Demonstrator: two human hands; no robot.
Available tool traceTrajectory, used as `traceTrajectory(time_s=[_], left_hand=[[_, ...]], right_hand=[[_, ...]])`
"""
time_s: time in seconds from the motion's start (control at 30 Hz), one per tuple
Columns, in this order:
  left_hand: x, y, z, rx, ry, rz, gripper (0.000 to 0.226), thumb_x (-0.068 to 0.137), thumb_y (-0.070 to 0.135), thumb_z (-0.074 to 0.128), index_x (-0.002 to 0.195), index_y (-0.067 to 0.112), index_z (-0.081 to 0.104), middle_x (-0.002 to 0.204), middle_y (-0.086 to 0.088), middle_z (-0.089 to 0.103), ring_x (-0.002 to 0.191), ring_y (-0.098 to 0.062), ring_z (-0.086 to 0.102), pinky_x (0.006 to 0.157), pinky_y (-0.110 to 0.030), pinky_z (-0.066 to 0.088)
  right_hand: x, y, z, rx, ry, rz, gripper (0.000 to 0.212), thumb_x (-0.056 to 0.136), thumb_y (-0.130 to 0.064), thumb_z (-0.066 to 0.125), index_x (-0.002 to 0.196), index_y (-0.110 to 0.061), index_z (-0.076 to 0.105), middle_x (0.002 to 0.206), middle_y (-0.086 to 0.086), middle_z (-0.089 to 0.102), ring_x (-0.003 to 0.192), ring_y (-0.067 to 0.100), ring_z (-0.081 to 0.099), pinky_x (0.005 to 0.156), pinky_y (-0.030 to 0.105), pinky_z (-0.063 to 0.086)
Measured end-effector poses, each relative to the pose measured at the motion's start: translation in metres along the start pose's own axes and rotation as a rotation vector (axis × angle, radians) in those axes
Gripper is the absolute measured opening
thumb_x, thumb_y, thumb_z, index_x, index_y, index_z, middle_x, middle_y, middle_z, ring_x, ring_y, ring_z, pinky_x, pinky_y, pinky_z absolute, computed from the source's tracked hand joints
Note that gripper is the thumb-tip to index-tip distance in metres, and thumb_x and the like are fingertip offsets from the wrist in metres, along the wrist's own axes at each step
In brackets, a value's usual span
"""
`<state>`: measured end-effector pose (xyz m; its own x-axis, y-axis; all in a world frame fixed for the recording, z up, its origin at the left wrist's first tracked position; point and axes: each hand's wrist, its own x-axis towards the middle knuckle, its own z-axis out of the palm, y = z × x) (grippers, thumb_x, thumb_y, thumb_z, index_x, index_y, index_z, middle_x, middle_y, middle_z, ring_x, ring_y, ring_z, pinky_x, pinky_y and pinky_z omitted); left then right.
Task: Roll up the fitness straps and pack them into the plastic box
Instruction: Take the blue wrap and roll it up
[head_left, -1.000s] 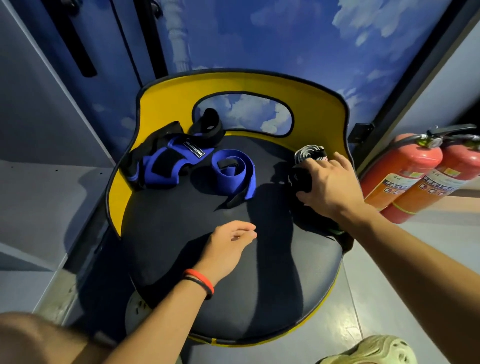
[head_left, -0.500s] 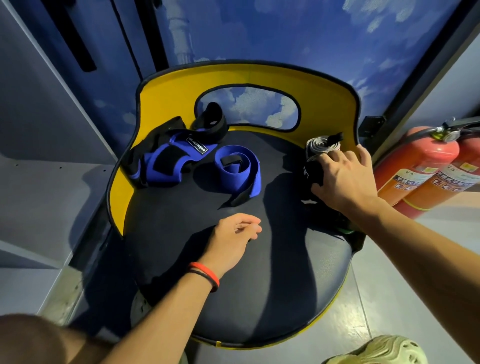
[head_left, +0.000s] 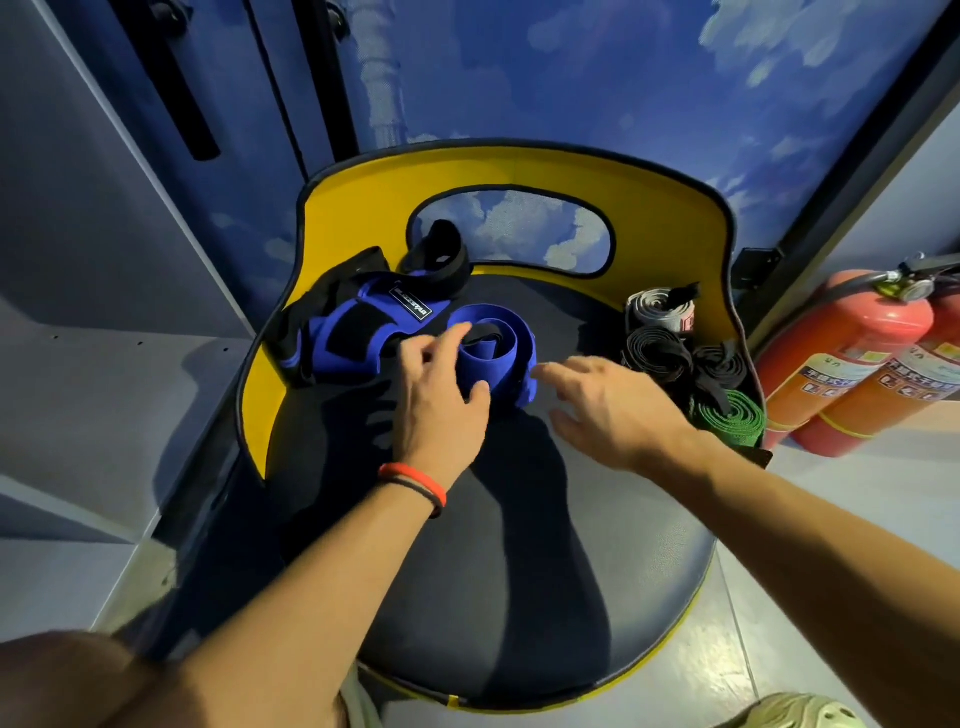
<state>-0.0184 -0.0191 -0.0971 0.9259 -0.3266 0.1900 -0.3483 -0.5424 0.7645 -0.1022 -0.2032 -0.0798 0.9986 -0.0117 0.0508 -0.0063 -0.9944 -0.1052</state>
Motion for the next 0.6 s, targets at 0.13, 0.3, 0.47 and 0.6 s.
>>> traceTrajectory(time_s=[0.13,0.3,0.47,0.6], left_hand=[[0.013,0.001,-0.006,0.199,-0.335,-0.007,0.058,0.092,0.027,0.068,0.145,0.036,0.046,0.156,0.007,0.011,0.107,-0.024,0.061,0.088,-0.038,0.054],[0.023,0.003,-0.012,0.249,-0.268,-0.122,0.04,0.099,0.026,0.054,0.139,0.021,0.053,0.163,-0.002,0.021,0.124,-0.026,0.054,0.089,-0.033,0.043],[0.025,-0.008,-0.026,0.164,-0.216,-0.268,0.03,0.103,0.031,0.04,0.09,0.014,0.062,0.094,-0.005,0.06,0.084,-0.022,0.055,0.07,-0.034,0.041],[0.03,-0.019,-0.048,0.132,-0.126,-0.324,0.047,0.1,0.044,0.049,0.074,0.01,0.068,0.077,-0.008,0.067,0.08,-0.027,0.061,0.07,-0.034,0.044]], right_hand=[[0.014,-0.019,0.015,-0.035,-0.199,-0.003,0.068,0.093,-0.039,0.058,0.152,-0.036,0.023,0.118,0.003,0.06,0.107,0.029,0.061,0.073,0.041,0.054],[0.021,-0.023,0.025,-0.025,-0.169,0.093,0.041,0.098,-0.05,0.051,0.127,-0.022,0.044,0.112,0.005,0.066,0.1,0.03,0.064,0.072,0.04,0.051],[0.006,-0.017,0.01,0.178,-0.022,0.232,0.046,0.099,-0.064,0.022,0.101,-0.028,0.05,0.09,0.007,0.068,0.08,0.033,0.063,0.072,0.045,0.053],[-0.007,-0.012,-0.005,0.29,0.042,0.316,0.032,0.096,-0.059,0.047,0.098,-0.028,0.056,0.089,0.0,0.071,0.079,0.027,0.065,0.071,0.042,0.055]])
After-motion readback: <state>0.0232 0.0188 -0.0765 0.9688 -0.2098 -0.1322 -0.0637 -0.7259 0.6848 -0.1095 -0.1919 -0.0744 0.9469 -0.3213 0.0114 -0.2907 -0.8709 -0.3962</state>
